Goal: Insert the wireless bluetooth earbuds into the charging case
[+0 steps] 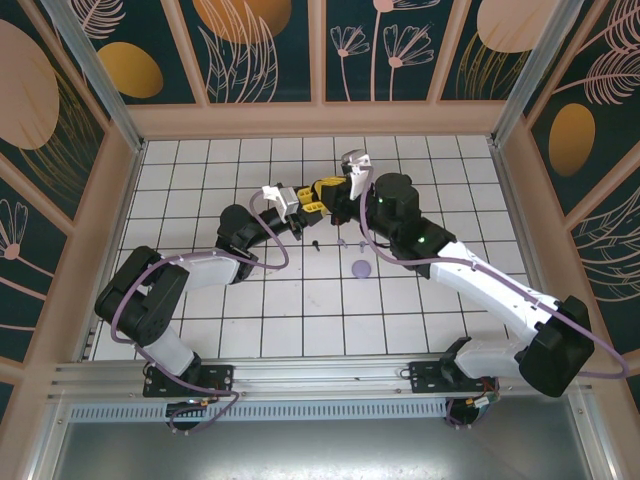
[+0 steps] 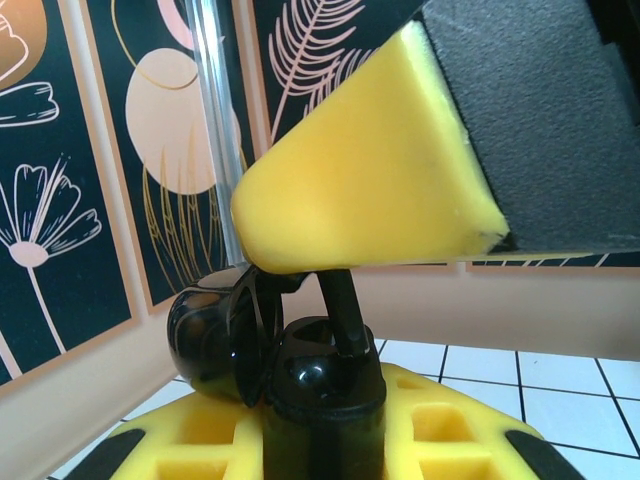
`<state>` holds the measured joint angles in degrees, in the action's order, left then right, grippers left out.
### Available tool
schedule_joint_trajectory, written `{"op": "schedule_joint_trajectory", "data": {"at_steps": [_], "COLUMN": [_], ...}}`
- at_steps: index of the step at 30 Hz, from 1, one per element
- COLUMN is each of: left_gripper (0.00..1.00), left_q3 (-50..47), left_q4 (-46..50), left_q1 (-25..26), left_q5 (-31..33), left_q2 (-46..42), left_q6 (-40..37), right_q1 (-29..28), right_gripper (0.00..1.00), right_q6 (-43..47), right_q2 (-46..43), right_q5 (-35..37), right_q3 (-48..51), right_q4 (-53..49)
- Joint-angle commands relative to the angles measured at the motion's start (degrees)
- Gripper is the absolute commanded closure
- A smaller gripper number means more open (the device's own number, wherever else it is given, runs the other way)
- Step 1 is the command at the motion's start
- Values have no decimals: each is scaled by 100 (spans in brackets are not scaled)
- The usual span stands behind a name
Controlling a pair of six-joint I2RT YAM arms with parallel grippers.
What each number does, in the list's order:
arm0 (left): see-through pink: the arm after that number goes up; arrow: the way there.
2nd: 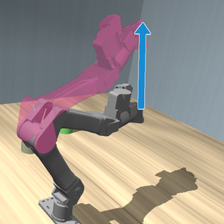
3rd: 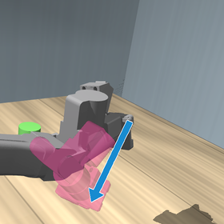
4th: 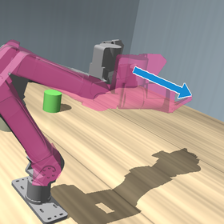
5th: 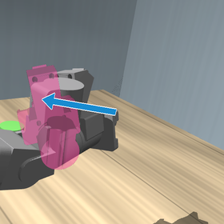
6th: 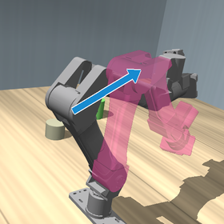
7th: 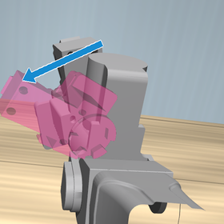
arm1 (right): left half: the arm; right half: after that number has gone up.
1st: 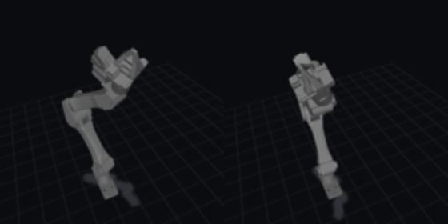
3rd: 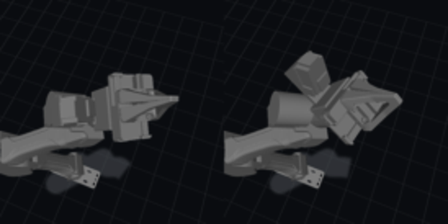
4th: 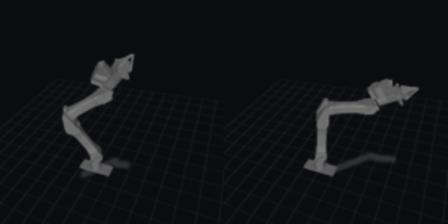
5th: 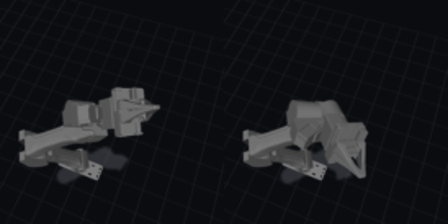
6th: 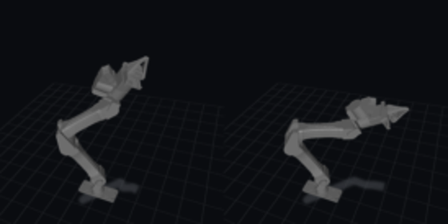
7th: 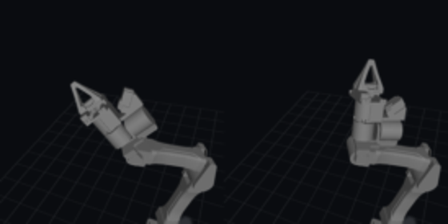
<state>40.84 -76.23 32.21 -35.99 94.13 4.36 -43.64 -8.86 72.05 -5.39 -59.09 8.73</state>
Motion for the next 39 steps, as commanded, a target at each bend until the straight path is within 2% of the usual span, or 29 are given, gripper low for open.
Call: {"op": "schedule_joint_trajectory", "data": {"at_steps": [1,10,23,28,30,36,39], "left_gripper": [100,100,100,100,100,100,100], "left_q3": [296,275,271,268,254,149,72], "left_q4": [-509,-490,-525,-501,-473,-519,-598], "left_q1": [27,31,27,32,30,32,31], "left_q5": [-111,-81,-152,-150,-131,-64,2], "left_q2": [-140,-192,-395,-382,-361,-245,-161], "left_q6": [47,7,47,64,39,56,47], "right_q1": [-144,-158,-233,-233,-233,-218,-191], "right_gripper": [93,93,95,92,86,54,47], "right_q6": [144,164,698,576,476,64,-129], "right_q2": [81,52,173,255,283,327,267], "right_q5": [-61,-41,214,235,259,334,310], "right_q3": [136,68,253,143,55,-485,-755], "right_q4": [-447,-384,-737,-759,-784,-921,-1011]}}
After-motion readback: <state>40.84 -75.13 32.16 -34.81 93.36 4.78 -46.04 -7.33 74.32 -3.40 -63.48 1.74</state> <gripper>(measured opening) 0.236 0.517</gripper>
